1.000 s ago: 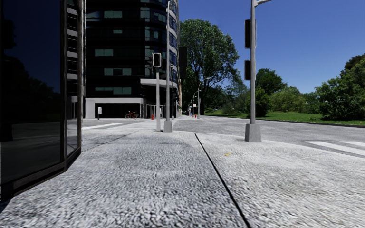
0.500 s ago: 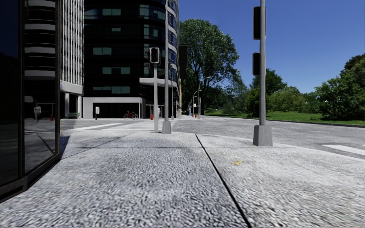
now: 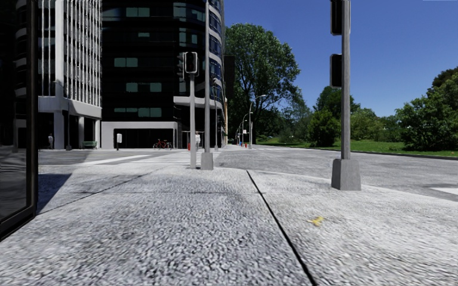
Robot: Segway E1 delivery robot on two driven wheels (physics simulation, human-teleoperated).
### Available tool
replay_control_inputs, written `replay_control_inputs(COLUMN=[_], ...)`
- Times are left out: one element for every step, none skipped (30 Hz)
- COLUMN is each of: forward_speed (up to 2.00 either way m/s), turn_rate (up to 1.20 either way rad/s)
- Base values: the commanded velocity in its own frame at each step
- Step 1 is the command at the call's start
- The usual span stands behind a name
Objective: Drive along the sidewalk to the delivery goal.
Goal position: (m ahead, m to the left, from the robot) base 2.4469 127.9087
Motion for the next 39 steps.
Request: replay_control_inputs(forward_speed=[1.28, 1.28, 1.28, 1.28, 1.28, 1.28, 1.28, 1.28, 1.28, 1.28, 1.28, 1.28, 1.28, 1.28, 1.28, 1.28, 1.28, 1.28, 1.28, 1.28, 1.28, 1.28, 1.28, 1.28, 1.28, 1.28, 1.28, 1.28, 1.28, 1.28, 1.28, 1.28, 1.28, 1.28, 1.28, 1.28, 1.28, 1.28, 1.28], turn_rate=[0.0, 0.0, 0.0, 0.0, 0.0, 0.0, 0.0, 0.0, 0.0, 0.0, 0.0, 0.0, 0.0, 0.0, 0.0, 0.0, 0.0, 0.0, 0.0, 0.0, 0.0, 0.1, 0.22, 0.32, 0.41, 0.46, 0.48, 0.48, 0.48, 0.48, 0.43, 0.3, 0.0, 0.0, 0.0, 0.0, 0.0, 0.0, 0.0])
